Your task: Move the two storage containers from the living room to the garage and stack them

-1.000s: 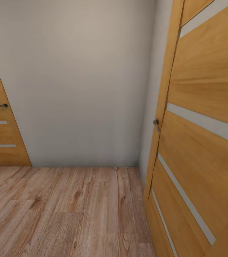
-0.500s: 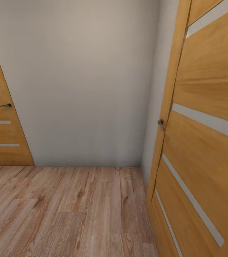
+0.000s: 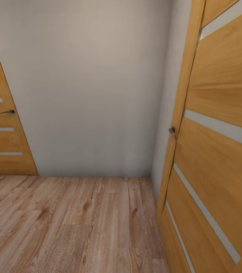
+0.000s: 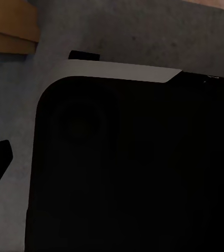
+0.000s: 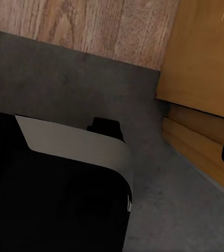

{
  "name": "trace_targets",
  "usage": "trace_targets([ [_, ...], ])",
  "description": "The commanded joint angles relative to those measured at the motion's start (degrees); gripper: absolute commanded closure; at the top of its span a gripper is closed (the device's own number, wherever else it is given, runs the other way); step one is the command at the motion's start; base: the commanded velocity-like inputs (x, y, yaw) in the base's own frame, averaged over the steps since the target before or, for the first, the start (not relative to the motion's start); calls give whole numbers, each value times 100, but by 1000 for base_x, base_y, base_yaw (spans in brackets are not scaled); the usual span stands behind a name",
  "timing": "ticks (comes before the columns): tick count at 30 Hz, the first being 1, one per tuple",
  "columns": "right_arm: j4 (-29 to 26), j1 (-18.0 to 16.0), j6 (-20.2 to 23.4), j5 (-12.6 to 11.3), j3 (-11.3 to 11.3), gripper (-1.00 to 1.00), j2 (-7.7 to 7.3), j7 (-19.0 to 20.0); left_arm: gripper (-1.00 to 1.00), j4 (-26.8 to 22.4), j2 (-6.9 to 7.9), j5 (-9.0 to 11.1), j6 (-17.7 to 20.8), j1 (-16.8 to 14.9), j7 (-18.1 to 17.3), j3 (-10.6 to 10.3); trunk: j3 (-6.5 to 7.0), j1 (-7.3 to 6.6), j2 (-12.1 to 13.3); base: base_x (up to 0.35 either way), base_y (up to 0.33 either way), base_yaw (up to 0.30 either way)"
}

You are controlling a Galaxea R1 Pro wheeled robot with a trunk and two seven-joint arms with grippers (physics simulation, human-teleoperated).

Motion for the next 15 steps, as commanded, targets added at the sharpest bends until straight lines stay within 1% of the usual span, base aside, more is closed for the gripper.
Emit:
trace_targets([
  [1,1,-2,-12,-50,48,-100,3,-16,-100,1,-1,41,-14,-2,-4,3,-6,0,-3,34,0,0],
  [4,1,-2,-11,-50,48,-100,8,-17,-100,7,0,38,-14,-2,-4,-11,-6,0,-3,145,0,0],
  [12,1,-2,-12,-50,48,-100,10,-14,-100,10,4,37,-18,-2,-4,-20,-6,0,-3,272,0,0],
  [15,1,-2,-12,-50,48,-100,10,-12,-100,10,5,37,-20,-2,-4,-16,-6,0,-3,142,0,0],
])
